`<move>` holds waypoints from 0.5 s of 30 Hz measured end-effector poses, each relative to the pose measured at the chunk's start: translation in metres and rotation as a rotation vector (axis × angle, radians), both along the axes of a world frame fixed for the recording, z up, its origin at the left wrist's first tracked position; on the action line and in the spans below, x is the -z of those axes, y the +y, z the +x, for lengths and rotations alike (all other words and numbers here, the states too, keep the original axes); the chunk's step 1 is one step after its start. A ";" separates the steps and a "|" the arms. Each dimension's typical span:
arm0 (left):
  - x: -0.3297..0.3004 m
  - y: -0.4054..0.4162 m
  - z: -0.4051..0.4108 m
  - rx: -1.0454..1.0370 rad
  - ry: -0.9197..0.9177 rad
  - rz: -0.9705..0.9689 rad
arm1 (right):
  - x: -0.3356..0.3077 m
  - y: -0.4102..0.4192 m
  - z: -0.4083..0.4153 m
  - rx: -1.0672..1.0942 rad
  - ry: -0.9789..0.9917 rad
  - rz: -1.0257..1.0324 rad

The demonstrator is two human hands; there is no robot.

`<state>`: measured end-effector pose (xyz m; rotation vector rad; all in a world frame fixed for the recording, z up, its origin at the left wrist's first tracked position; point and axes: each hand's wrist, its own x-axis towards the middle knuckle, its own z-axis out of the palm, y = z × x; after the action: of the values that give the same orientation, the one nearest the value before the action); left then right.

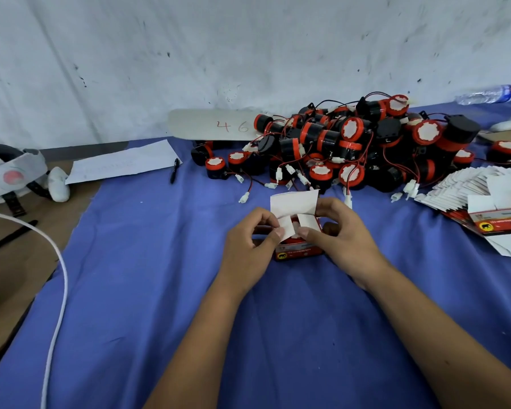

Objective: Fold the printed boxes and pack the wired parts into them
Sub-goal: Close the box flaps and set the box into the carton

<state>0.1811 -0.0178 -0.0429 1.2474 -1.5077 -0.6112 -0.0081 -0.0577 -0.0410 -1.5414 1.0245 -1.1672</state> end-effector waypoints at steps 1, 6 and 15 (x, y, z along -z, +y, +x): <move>0.000 0.000 -0.001 0.001 -0.005 0.007 | 0.000 0.001 0.001 0.005 -0.007 -0.009; 0.001 -0.003 -0.009 -0.071 0.023 0.039 | -0.002 0.003 -0.001 -0.110 -0.033 -0.024; 0.004 -0.002 -0.010 -0.201 0.024 -0.025 | -0.001 -0.003 0.003 -0.021 -0.040 0.007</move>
<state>0.1707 -0.0193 -0.0469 1.3483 -1.3458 -0.4716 -0.0049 -0.0602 -0.0401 -1.5143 0.9820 -1.1745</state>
